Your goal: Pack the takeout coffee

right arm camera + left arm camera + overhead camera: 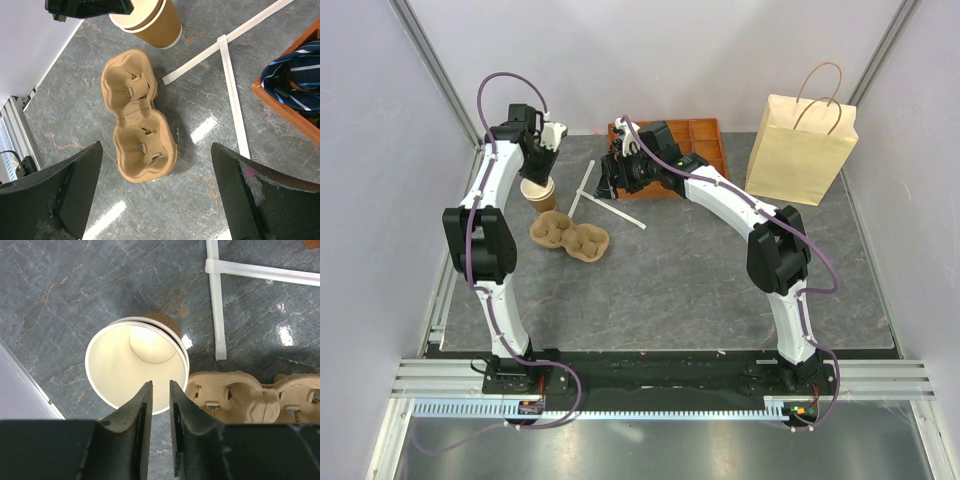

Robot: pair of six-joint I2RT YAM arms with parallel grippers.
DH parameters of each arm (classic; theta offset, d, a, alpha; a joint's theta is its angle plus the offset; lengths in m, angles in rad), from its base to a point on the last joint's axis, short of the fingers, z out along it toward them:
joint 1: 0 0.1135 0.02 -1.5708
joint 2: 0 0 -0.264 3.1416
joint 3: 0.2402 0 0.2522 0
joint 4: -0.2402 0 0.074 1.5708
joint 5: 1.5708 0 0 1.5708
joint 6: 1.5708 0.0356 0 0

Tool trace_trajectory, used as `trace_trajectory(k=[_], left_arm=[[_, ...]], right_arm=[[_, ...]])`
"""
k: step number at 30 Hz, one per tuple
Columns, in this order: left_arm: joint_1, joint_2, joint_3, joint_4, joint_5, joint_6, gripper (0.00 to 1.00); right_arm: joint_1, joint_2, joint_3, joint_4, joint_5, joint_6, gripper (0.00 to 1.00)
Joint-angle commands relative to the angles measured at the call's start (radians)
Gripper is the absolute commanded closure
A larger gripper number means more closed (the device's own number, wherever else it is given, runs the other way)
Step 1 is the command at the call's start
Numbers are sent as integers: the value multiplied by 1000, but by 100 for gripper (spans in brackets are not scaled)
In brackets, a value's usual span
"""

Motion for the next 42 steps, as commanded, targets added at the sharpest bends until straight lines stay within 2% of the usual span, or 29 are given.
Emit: trace_trajectory(k=[1, 13, 18, 25, 42], left_arm=[[5, -20, -5, 4, 51, 18, 69], [2, -14, -51, -6, 75, 31, 69], [3, -5, -47, -4, 62, 32, 76], [3, -18, -31, -6, 68, 23, 72], [3, -37, 5, -12, 90, 17, 72]], right_arm=[[-3, -30, 5, 39, -16, 8, 2], [-4, -10, 17, 63, -4, 20, 2], [-3, 7, 34, 88, -9, 55, 2], [-3, 20, 43, 91, -18, 57, 2], [-3, 34, 45, 101, -30, 69, 2]])
